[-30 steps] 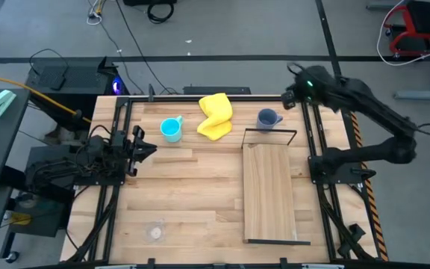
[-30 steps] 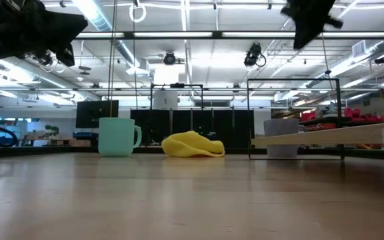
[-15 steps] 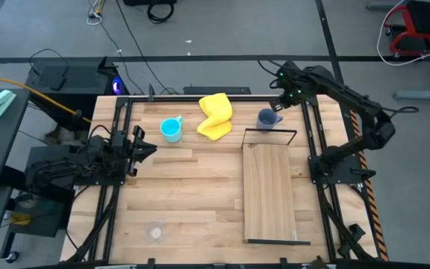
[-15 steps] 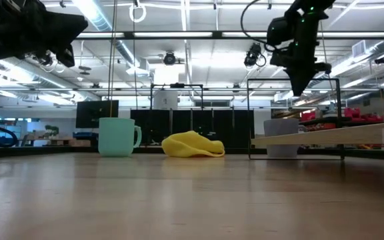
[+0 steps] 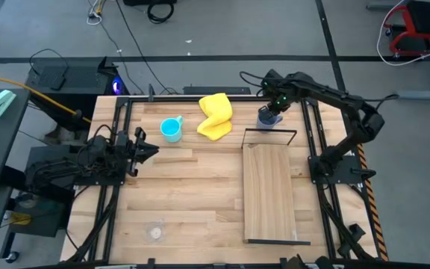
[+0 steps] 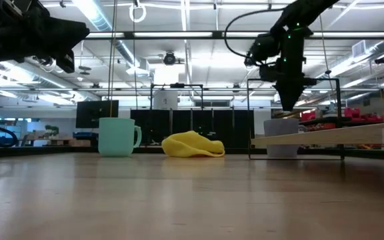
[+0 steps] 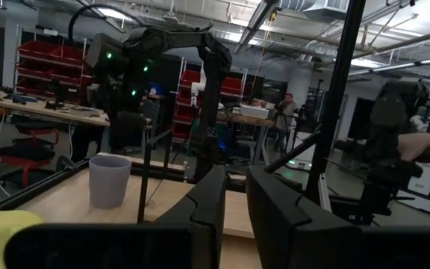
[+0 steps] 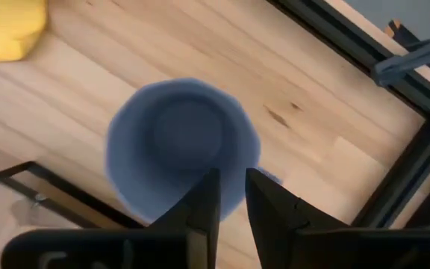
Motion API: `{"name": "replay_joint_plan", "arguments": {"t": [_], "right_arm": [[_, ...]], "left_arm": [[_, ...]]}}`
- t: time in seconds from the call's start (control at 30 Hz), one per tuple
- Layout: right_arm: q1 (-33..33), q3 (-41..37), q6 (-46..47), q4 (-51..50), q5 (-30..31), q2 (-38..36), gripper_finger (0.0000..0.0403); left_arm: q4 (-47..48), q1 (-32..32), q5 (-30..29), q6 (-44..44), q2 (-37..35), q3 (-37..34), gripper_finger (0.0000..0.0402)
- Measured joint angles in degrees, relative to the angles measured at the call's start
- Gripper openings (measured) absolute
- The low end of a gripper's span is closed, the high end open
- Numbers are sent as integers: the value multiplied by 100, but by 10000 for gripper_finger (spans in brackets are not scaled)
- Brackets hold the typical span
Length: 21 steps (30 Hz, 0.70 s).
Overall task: Stack small to large cups/mugs on shelf
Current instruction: Put the violet mug on the shelf
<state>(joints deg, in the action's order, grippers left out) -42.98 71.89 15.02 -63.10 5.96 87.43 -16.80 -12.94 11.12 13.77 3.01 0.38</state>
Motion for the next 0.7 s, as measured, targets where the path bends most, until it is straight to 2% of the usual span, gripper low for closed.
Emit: {"name": "replay_joint_plan", "arguments": {"t": [0.2,0.37,0.7], "right_arm": [[-146,-98,-24,16,295,62,110],[-157,-100,-24,36,299,81,132],[-146,-102,-77,196,230,512,135]], "left_arm": [[0,-1,-99,0,0,0,67],[0,1,-101,1,0,0,71],[87,-1,-101,15,0,0,69]]}}
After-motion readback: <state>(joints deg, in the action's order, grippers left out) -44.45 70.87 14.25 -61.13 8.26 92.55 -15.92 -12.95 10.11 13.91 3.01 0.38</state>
